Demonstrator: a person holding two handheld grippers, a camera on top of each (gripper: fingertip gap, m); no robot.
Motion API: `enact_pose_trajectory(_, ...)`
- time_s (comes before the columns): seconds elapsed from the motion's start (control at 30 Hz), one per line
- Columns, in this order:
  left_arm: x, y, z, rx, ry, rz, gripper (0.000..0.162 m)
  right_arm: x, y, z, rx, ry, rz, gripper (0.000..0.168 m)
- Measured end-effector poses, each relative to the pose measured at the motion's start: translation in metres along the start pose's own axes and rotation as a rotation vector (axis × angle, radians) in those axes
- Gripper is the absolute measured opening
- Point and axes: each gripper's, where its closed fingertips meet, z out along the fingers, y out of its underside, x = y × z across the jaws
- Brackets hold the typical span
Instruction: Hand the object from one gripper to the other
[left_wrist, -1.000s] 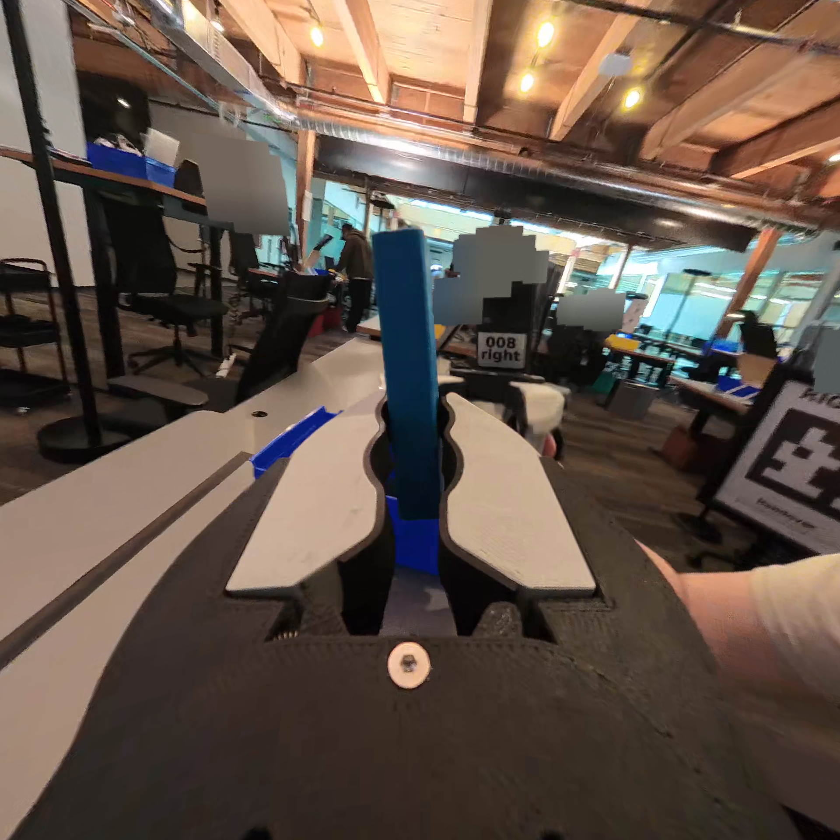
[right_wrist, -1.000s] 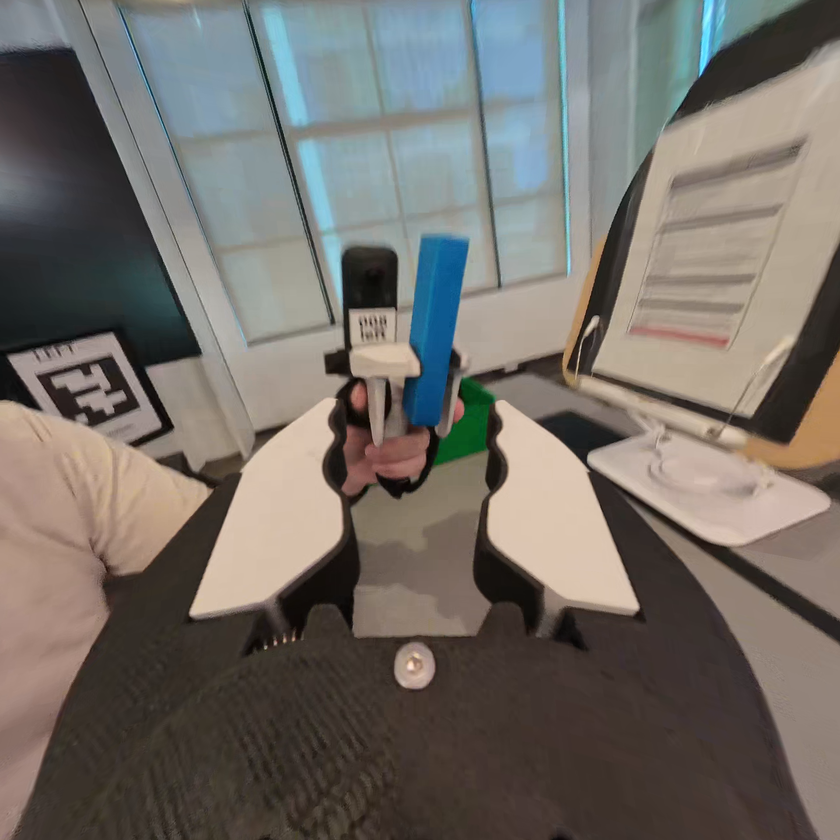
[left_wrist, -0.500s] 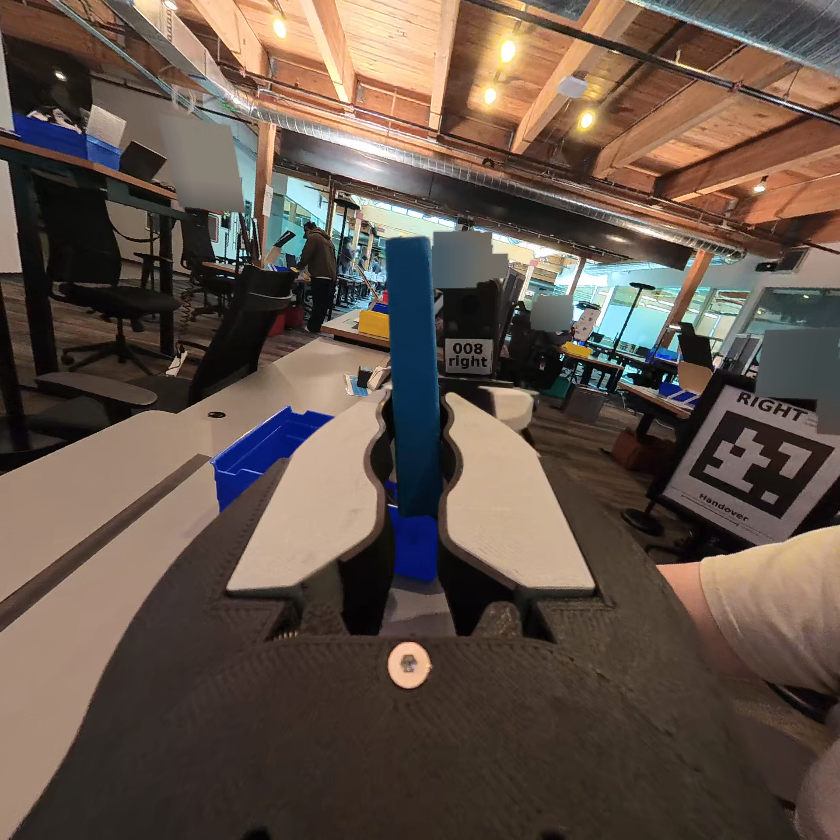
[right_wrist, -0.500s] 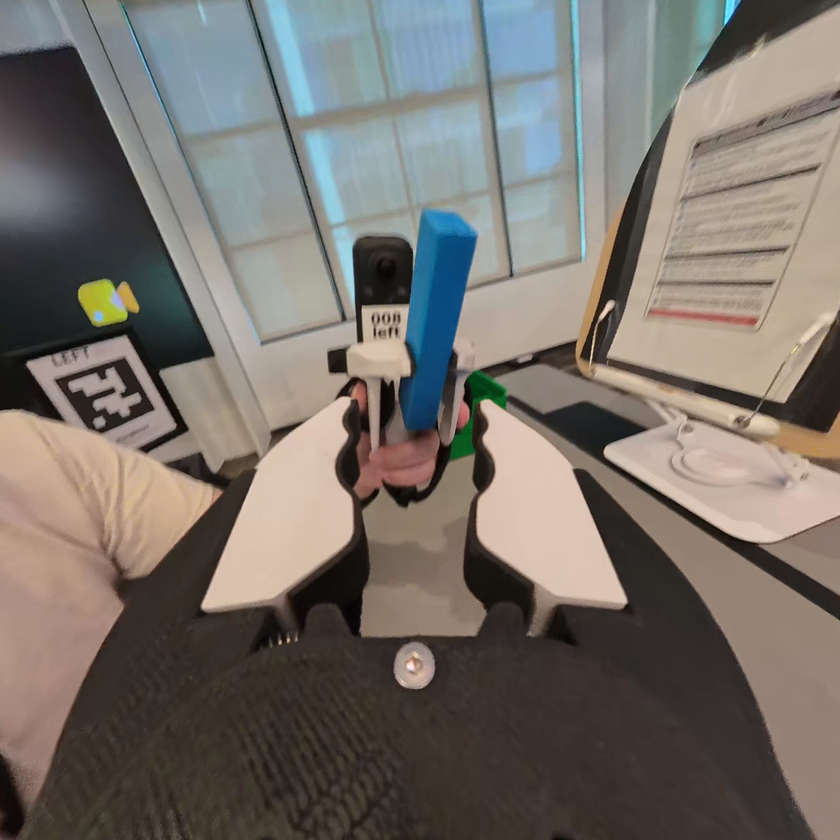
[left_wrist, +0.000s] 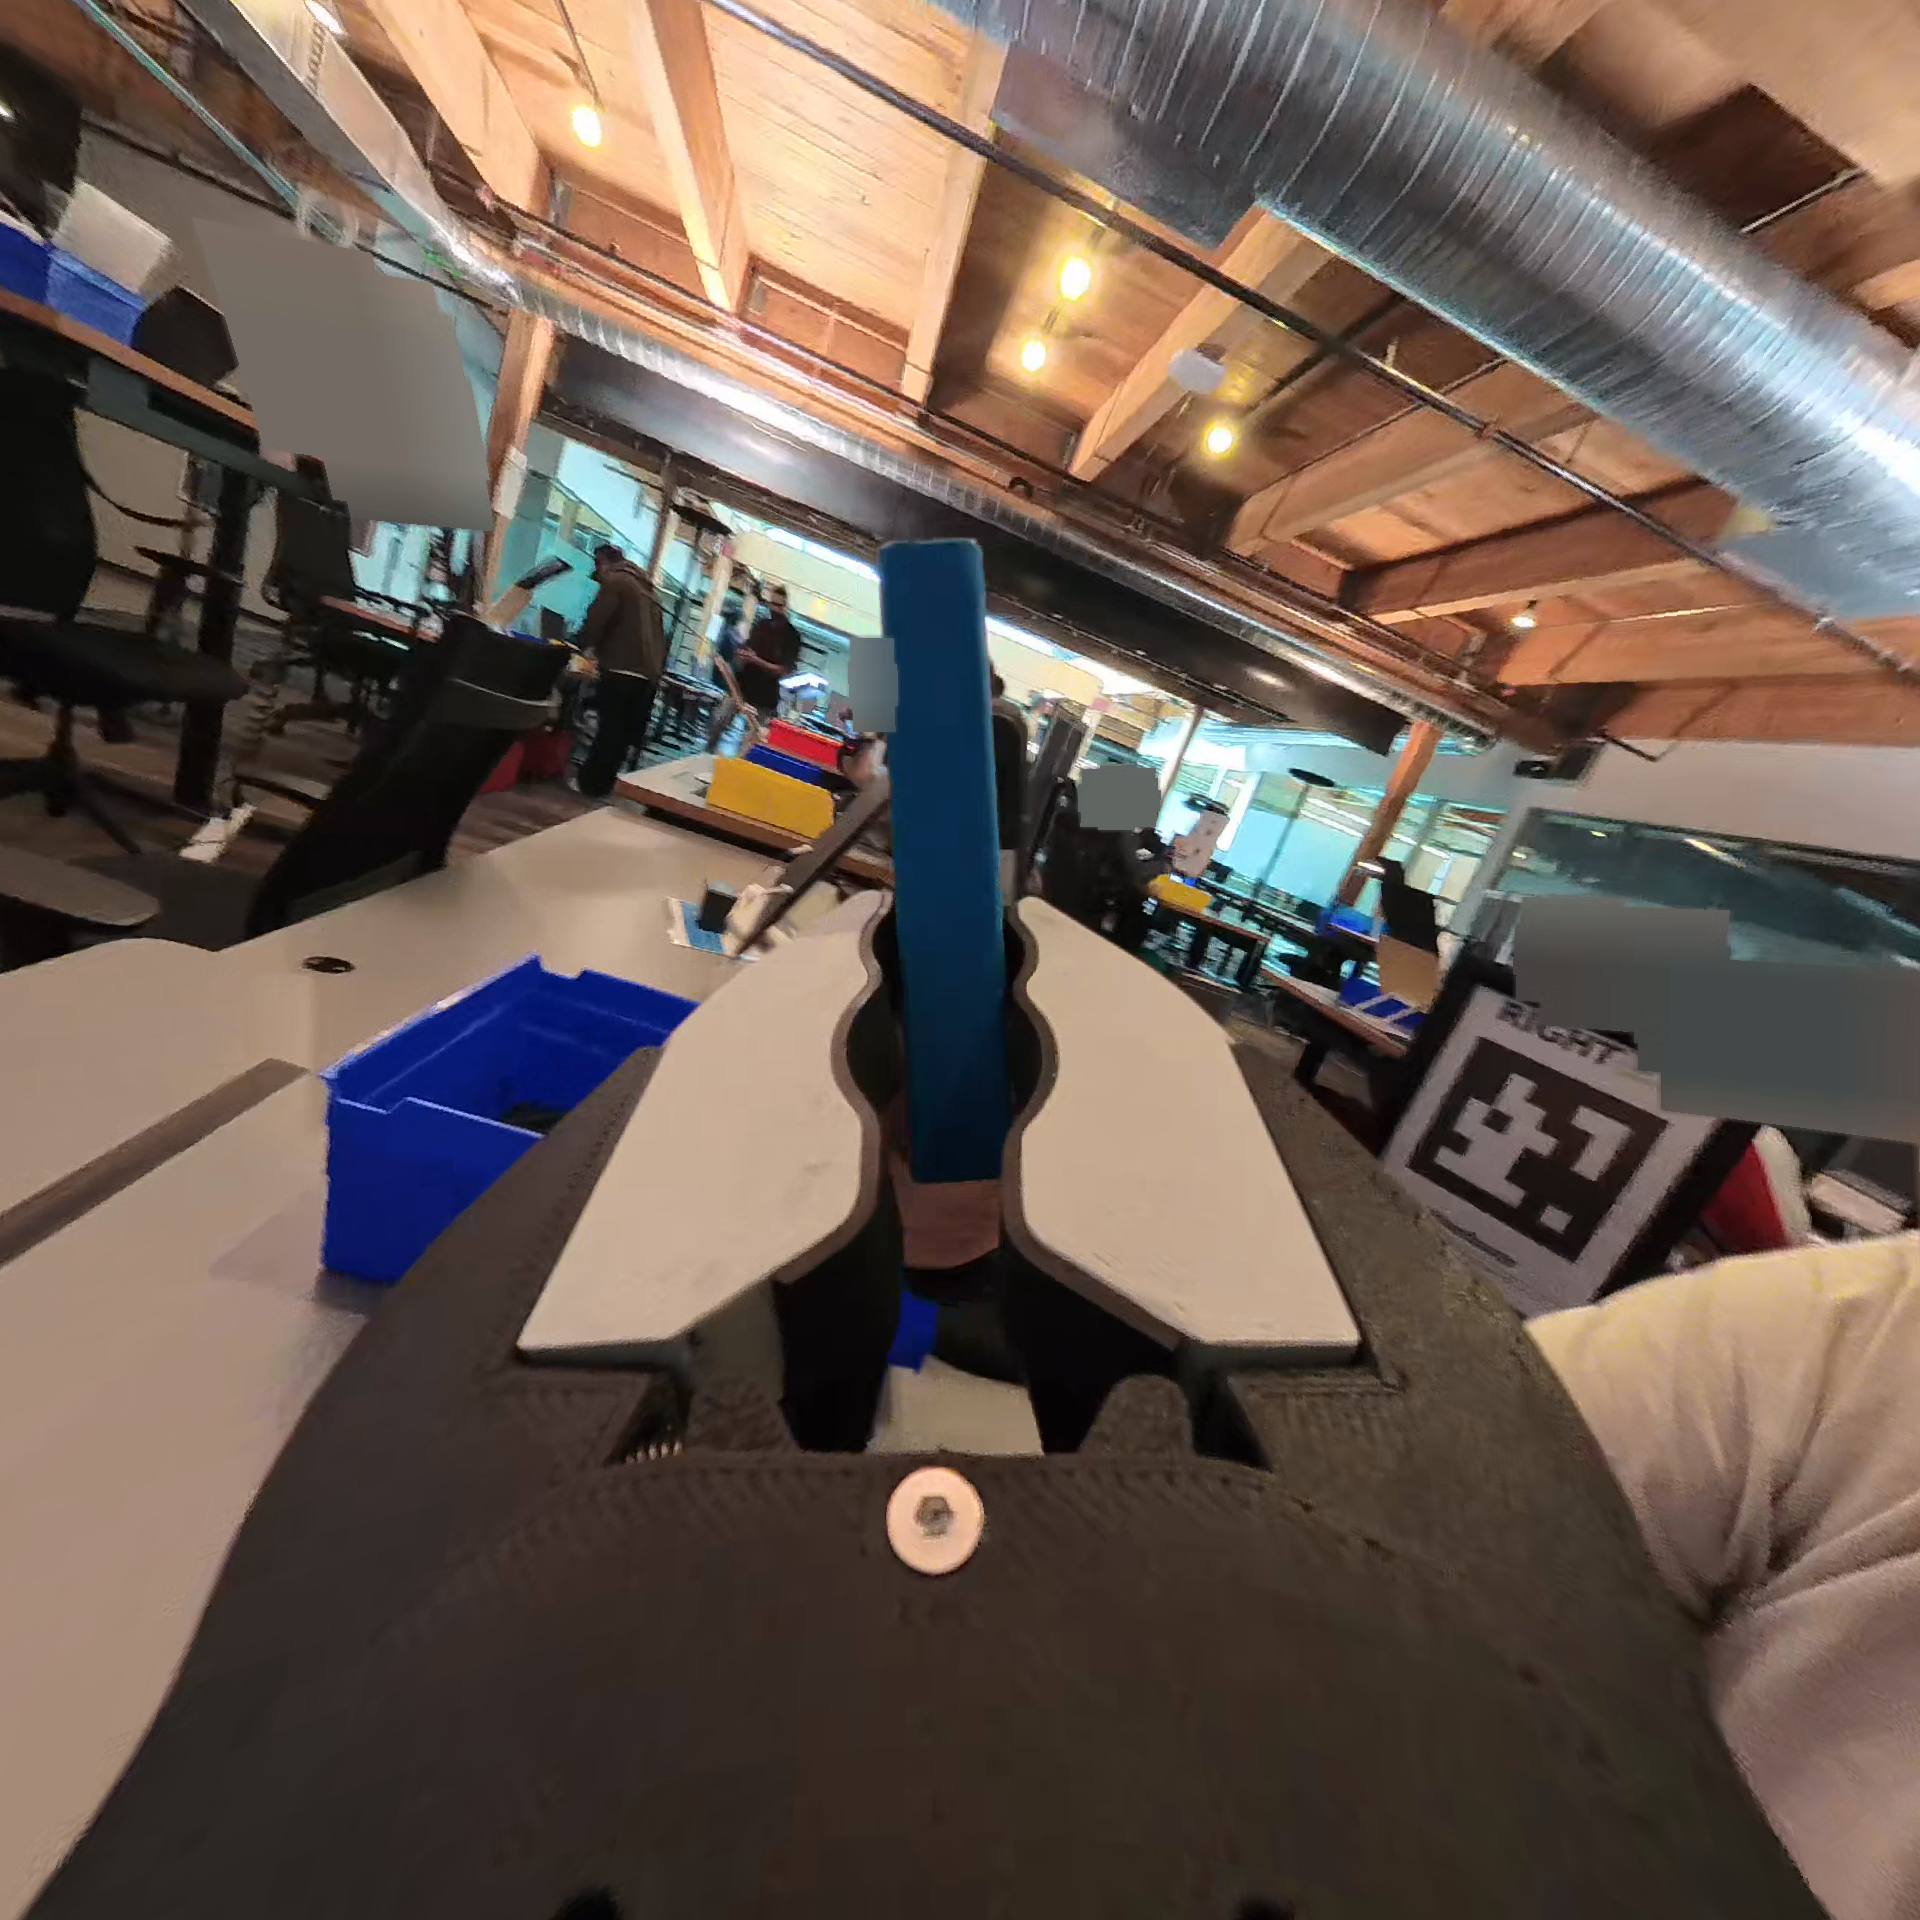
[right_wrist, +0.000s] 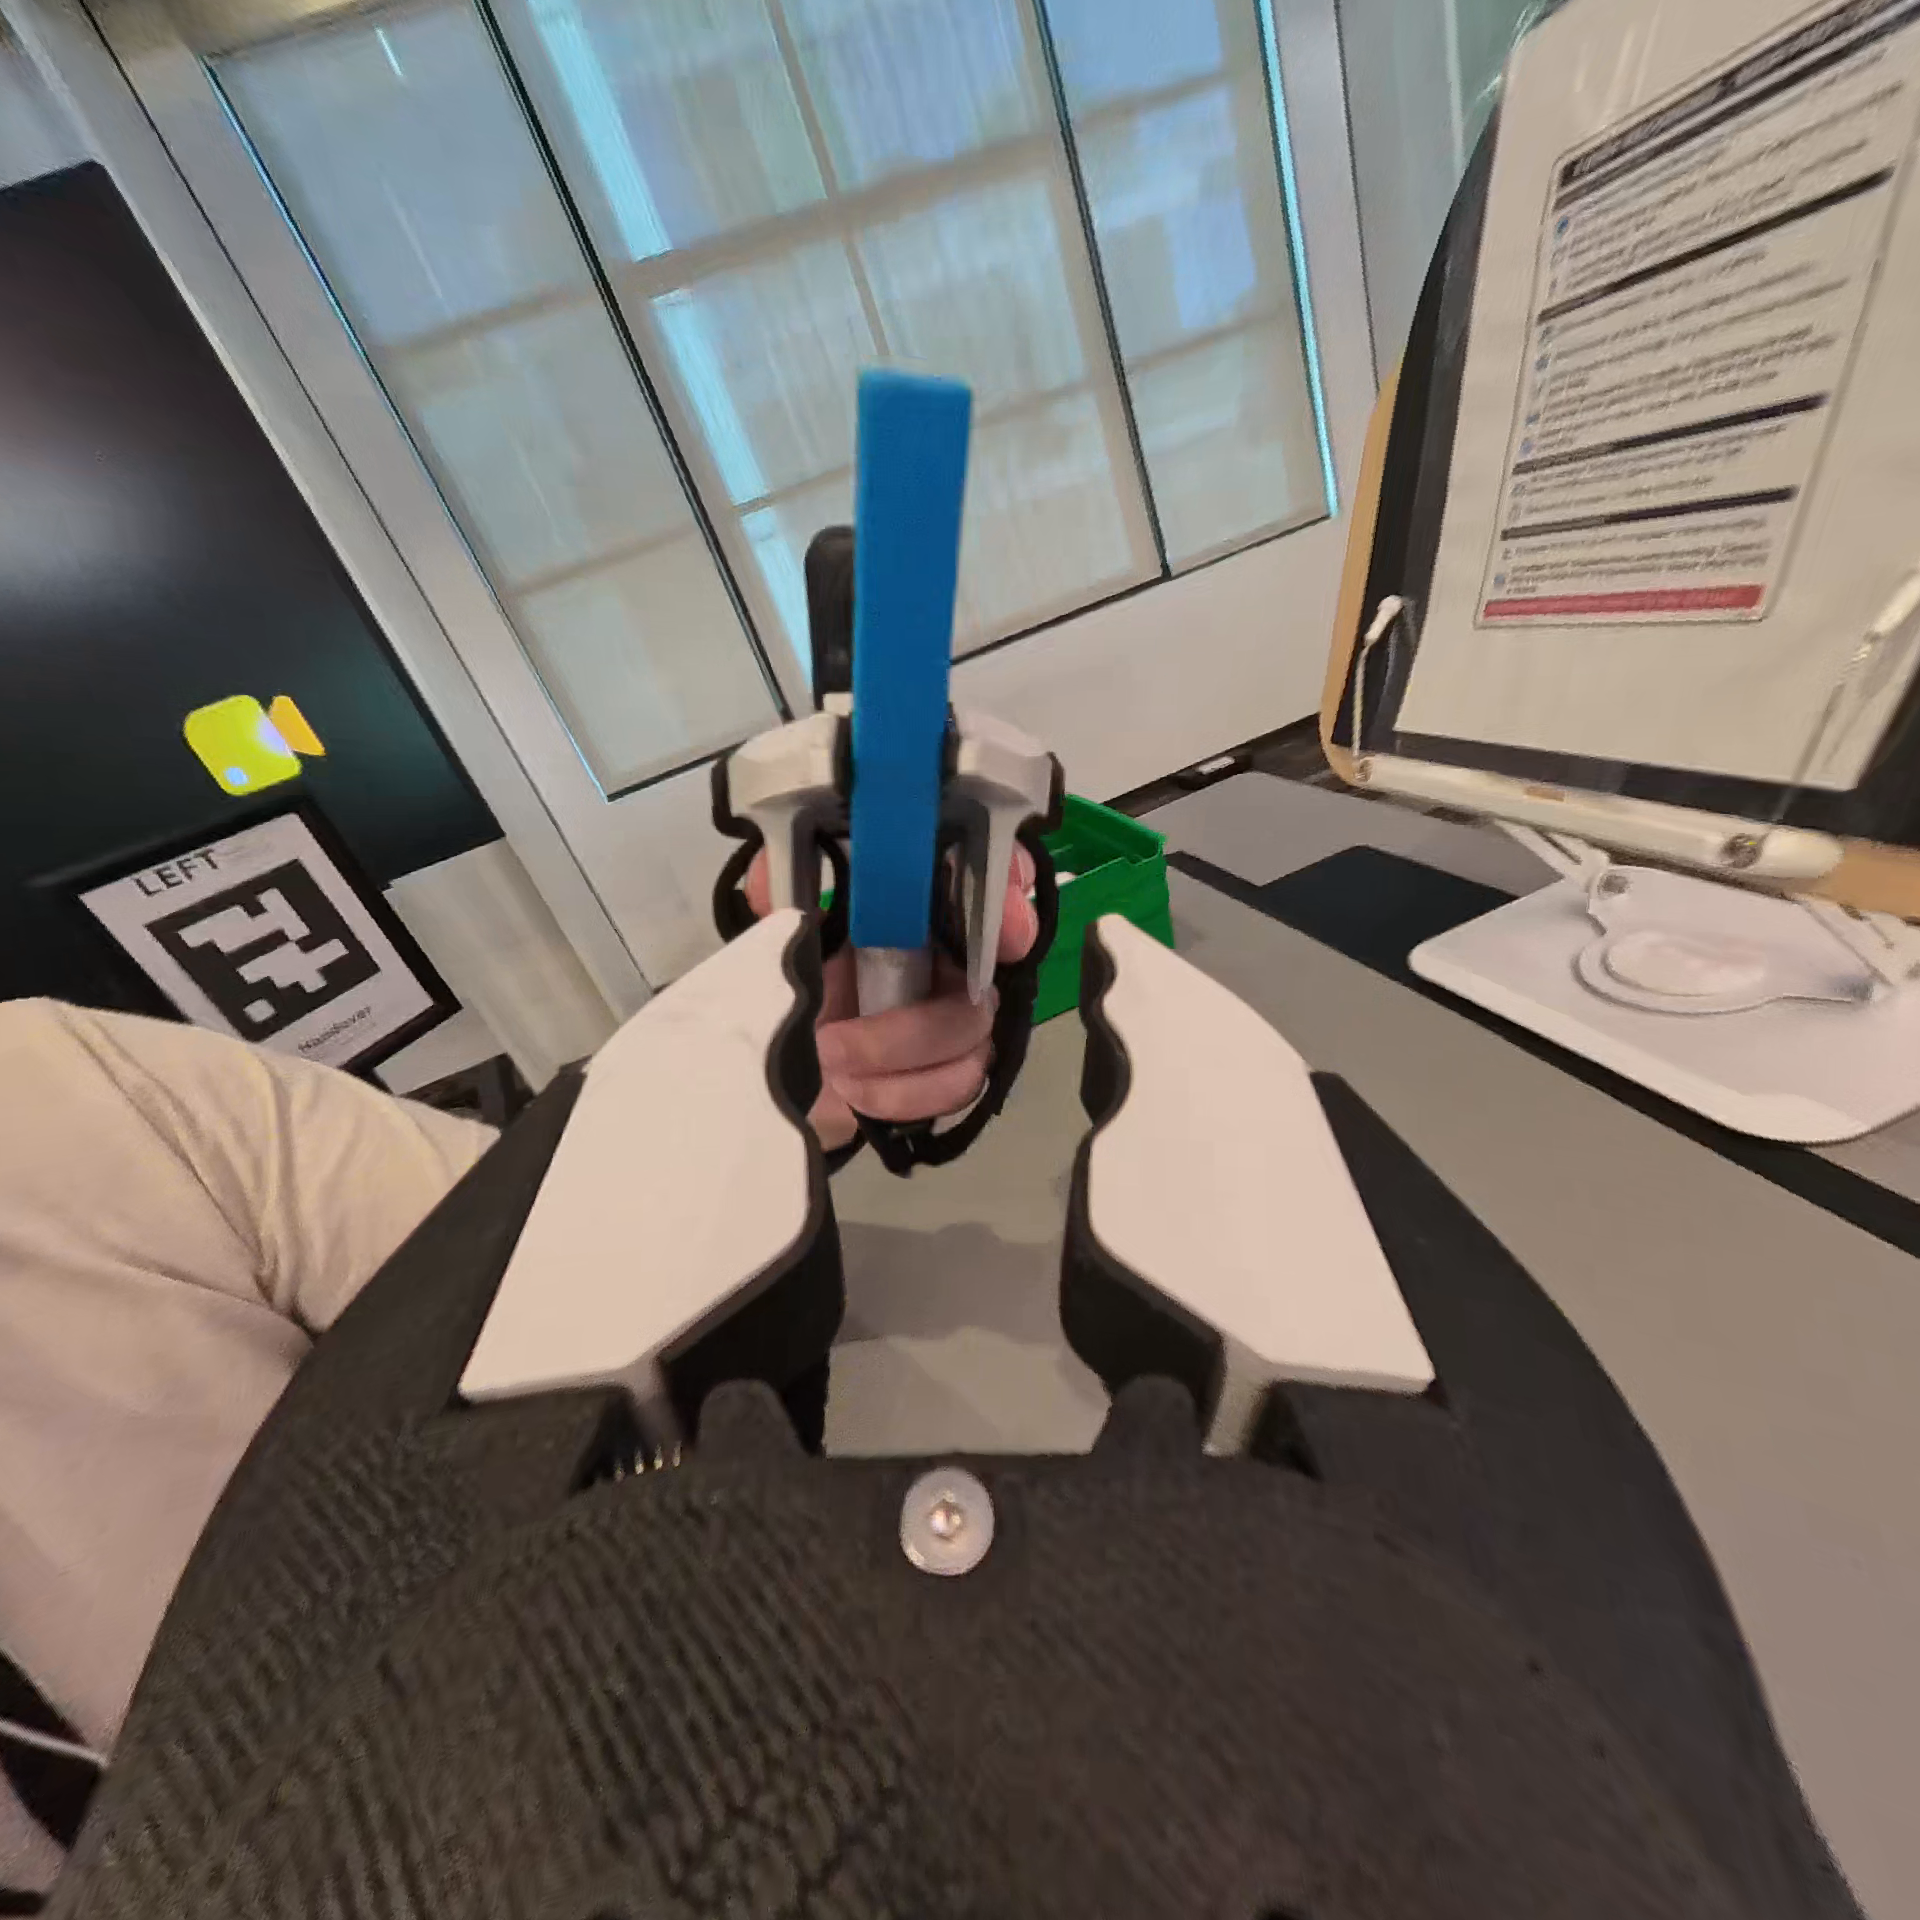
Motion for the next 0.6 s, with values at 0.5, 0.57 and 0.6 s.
enact_pose_trajectory(0.5, 0.004, 0.027, -0.012, -0.317, -0.070, 0.254, 0.042, -0.002, 0.037, -0.012, -0.390, 0.127, -0.175, 0.017)
enact_pose_trajectory(0.57, 0.001, 0.037, -0.008, -0.369, -0.103, 0.282, 0.039, -0.004, 0.045, -0.016, -0.456, 0.122, -0.199, 0.017)
enact_pose_trajectory(0.6, -0.002, 0.044, -0.007, -0.410, -0.121, 0.296, 0.026, -0.004, 0.047, -0.018, -0.474, 0.121, -0.207, 0.017)
